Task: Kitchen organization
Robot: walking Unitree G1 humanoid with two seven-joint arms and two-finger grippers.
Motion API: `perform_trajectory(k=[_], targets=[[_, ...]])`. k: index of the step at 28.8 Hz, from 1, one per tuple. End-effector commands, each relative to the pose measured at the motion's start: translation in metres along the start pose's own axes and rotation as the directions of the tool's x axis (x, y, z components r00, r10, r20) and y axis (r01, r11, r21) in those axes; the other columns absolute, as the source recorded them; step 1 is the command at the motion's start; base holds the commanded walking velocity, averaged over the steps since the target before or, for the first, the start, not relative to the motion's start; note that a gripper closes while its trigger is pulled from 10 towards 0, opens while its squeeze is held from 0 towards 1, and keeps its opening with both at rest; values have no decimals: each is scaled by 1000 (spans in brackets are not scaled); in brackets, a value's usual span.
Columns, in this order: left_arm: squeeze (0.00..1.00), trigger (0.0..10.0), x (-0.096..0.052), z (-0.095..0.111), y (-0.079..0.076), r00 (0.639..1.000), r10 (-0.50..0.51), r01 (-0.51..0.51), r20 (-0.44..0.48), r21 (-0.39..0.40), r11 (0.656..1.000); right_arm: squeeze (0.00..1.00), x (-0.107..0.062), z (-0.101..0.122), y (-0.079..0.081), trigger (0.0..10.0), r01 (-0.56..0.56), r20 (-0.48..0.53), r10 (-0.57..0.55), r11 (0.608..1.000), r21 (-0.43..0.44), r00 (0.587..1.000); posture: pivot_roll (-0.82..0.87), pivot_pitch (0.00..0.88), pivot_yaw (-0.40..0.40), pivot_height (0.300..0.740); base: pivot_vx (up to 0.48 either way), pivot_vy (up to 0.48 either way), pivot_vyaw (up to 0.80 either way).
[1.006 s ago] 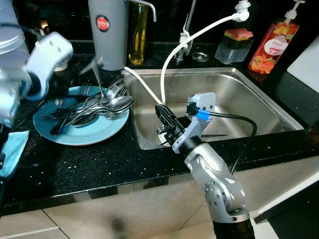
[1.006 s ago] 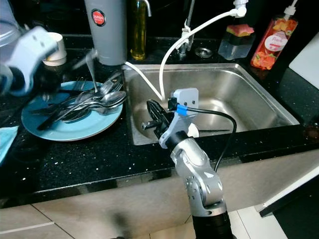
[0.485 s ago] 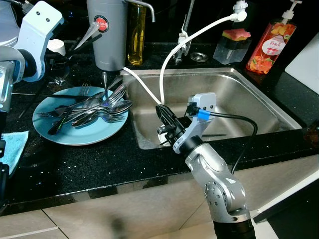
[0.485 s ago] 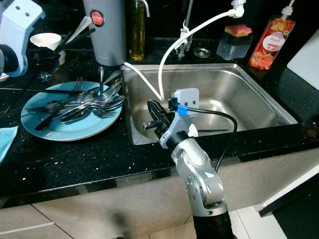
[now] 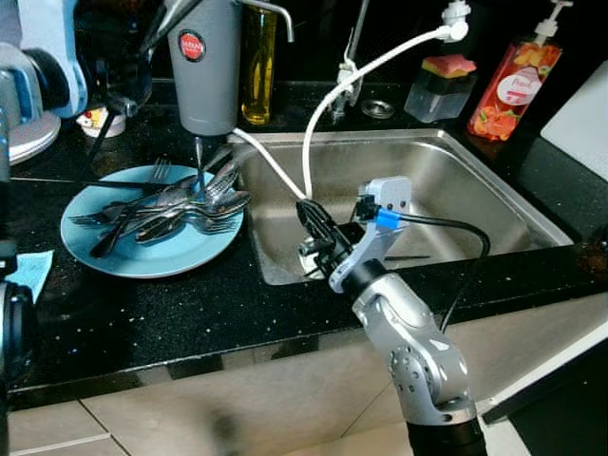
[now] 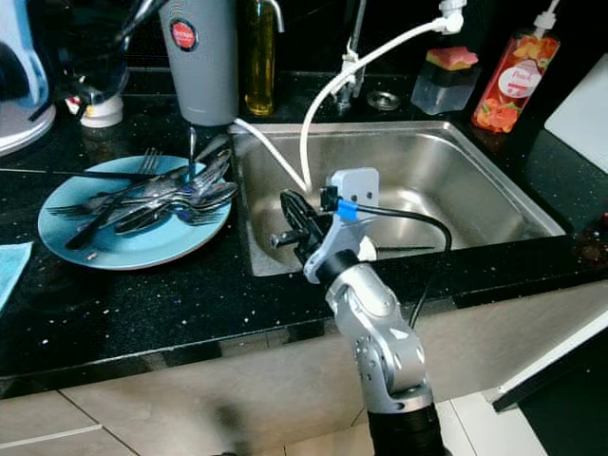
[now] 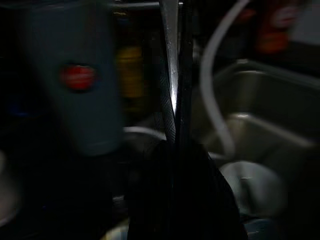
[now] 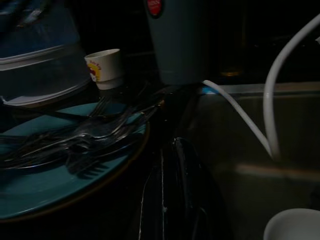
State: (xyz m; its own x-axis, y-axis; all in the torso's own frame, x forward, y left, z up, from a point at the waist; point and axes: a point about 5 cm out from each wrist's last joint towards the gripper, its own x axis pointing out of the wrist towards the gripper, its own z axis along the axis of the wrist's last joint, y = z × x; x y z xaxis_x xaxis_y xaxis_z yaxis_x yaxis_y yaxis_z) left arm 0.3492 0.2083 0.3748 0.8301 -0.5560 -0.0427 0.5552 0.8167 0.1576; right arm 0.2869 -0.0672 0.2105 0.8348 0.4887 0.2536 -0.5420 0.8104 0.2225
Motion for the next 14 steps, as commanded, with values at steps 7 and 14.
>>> perform_trajectory(k=[7, 14], targets=[[0, 10000, 61, -14, -56, 989, -144, 140, -26, -99, 985, 0, 2, 0, -4, 10000, 33, 4, -33, 999, 2, 999, 294, 25, -50, 740, 0, 0, 0], [0, 10000, 109, -31, -87, 981, -156, 134, -113, -185, 974, 0, 0, -1, -6, 10000, 64, 11, -64, 998, 9, 998, 305, 29, -42, 740, 0, 0, 0]])
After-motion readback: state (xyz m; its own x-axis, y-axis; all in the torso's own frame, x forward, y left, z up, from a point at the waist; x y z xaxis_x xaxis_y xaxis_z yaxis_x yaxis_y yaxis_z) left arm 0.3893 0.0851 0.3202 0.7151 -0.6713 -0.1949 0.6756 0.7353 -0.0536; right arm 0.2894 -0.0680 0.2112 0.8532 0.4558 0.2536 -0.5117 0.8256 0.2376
